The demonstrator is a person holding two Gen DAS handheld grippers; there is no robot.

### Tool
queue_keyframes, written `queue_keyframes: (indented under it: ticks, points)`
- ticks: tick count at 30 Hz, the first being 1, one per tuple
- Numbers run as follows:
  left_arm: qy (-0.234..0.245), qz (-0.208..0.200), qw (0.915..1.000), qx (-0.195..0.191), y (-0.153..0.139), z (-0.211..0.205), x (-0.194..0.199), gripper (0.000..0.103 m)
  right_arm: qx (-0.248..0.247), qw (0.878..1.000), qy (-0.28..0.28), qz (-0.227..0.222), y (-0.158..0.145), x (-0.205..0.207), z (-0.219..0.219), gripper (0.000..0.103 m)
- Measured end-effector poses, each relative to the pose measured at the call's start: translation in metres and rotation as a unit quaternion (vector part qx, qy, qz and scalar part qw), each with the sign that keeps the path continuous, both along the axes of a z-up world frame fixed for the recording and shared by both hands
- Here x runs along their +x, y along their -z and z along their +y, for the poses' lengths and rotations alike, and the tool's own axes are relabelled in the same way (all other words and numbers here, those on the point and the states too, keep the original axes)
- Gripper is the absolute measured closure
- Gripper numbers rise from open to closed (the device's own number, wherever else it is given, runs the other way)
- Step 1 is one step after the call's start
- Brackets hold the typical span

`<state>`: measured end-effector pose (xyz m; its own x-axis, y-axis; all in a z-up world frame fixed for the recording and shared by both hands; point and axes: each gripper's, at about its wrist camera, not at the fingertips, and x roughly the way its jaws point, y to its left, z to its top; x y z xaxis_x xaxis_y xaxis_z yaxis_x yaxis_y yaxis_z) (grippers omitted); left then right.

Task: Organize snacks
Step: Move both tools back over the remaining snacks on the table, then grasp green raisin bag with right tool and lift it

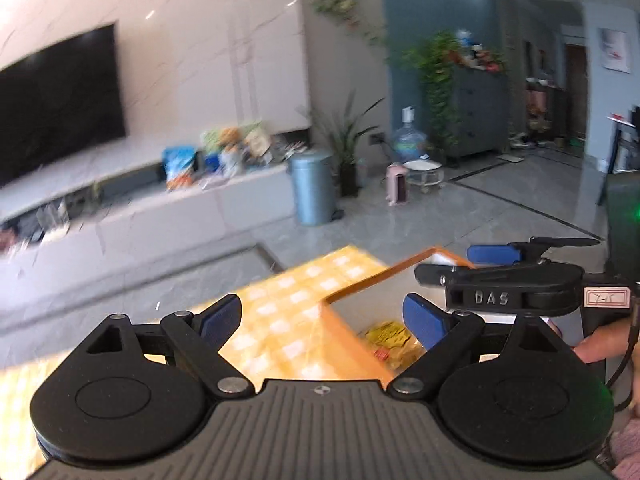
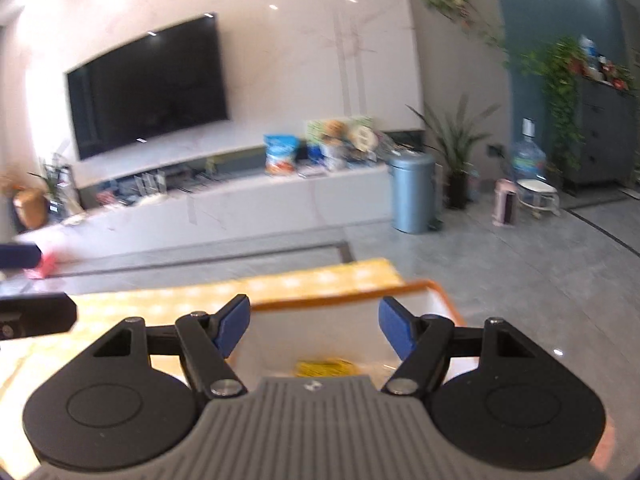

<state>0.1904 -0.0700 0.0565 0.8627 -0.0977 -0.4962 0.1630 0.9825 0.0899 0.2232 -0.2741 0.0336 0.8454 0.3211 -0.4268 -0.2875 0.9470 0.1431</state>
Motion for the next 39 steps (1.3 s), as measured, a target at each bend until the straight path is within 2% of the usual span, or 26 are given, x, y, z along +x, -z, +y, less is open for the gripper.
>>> queue_keyframes:
  ticks: [3,6,9,14,20,23,26,31,33,34,36,39]
  points:
    - [-0.031,0.026,0.9989,-0.022,-0.004,0.018,-0.004,0.006,0.017,0.999,-0.025,-0.01,-0.009,-0.006,0.018,0.033]
    - [-0.06,0.023,0.996,-0.062,-0.004,0.041,-0.014,0.006,0.02,0.999,-0.048,-0.014,-0.016,-0.01,0.037,0.033]
    - [-0.109,0.022,0.9905,-0.081,0.005,0.058,-0.02,0.006,0.017,0.998,-0.065,-0.014,-0.017,-0.01,0.056,0.033]
    - [-0.152,0.037,0.9834,-0.092,0.027,0.085,-0.011,0.006,0.01,0.997,-0.071,0.008,-0.014,-0.009,0.078,0.033]
    - [-0.194,0.066,0.9756,-0.079,0.062,0.108,-0.002,0.006,-0.001,0.991,-0.127,0.036,-0.003,-0.007,0.121,0.034]
    - [-0.209,0.082,0.9702,-0.091,0.08,0.124,-0.006,0.006,-0.02,0.989,-0.129,0.069,0.012,-0.001,0.147,0.035]
    - [-0.219,0.098,0.9647,-0.109,0.099,0.142,-0.007,0.006,-0.065,0.982,-0.134,0.118,0.035,0.002,0.175,0.034]
    - [-0.289,0.108,0.9403,-0.143,0.122,0.171,-0.013,0.006,-0.123,0.974,-0.105,0.157,0.077,0.006,0.204,0.03]
    - [-0.285,0.116,0.9381,-0.159,0.127,0.18,-0.015,0.006,-0.128,0.97,-0.097,0.18,0.093,0.011,0.209,0.026]
    - [-0.284,0.121,0.9365,-0.167,0.129,0.183,-0.014,0.006,-0.132,0.967,-0.091,0.196,0.101,0.016,0.211,0.019]
    - [-0.29,0.128,0.9315,-0.178,0.133,0.187,-0.015,0.006,-0.144,0.96,-0.086,0.224,0.116,0.022,0.217,0.018]
    - [-0.297,0.136,0.9276,-0.182,0.135,0.193,-0.016,0.006,-0.161,0.955,-0.085,0.233,0.133,0.022,0.224,0.019]
